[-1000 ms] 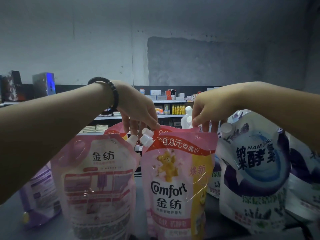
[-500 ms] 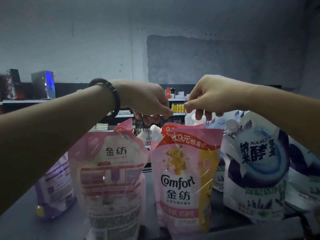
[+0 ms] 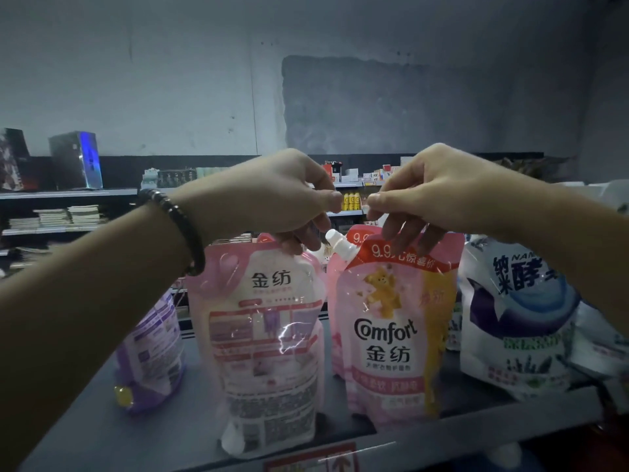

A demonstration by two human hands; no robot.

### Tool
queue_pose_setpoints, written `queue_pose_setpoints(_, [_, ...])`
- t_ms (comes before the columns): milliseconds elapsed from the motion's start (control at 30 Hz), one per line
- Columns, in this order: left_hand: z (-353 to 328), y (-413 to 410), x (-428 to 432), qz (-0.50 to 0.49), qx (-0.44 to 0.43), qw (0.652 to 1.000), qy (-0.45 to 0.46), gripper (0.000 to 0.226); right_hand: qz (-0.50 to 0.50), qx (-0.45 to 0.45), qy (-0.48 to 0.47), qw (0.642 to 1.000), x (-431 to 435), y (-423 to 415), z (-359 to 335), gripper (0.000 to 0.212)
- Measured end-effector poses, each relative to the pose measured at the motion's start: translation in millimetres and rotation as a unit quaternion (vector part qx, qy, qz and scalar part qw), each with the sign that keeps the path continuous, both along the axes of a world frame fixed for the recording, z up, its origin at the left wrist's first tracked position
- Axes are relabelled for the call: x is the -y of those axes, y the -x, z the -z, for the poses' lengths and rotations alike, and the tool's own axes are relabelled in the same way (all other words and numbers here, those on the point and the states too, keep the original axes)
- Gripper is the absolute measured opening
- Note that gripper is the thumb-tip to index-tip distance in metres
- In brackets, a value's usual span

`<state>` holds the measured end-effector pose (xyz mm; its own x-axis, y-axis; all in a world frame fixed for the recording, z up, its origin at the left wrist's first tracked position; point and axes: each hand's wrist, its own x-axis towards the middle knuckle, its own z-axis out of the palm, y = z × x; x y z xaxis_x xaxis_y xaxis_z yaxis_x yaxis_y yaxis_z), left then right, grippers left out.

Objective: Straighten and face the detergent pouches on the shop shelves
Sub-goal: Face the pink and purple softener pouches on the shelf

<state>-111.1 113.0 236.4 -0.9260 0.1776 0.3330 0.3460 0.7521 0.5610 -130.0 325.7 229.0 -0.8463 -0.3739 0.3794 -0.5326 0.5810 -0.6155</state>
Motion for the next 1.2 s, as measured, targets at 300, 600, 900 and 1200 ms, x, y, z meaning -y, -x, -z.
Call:
queue_pose_setpoints(300, [41.5,-47.1,22.4,0.024,-0.159,0.985,-0.062,0.010,-0.037,-0.008,0.056,0.998,21.2,-32.3,52.0,0.021])
queue_pose_setpoints(600, [109.3,-95.6,37.7,-0.052,-0.199,0.964,-0.167,0.019,-0.068,0.001,0.115,0.991,27.7,-35.5,114.1,0.021])
queue_pose_setpoints(900, [160.6,-87.8,29.1,-0.147,-0.194,0.941,-0.233,0.006,-0.051,-0.017,0.175,0.983,40.8,-35.9,162.1,0.010])
queue_pose_setpoints(1200, [209.8,-80.4,44.7,-0.239,-0.244,0.902,-0.263,0.021,0.042,-0.095,0.204,0.973,69.0,-57.2,203.8,0.025])
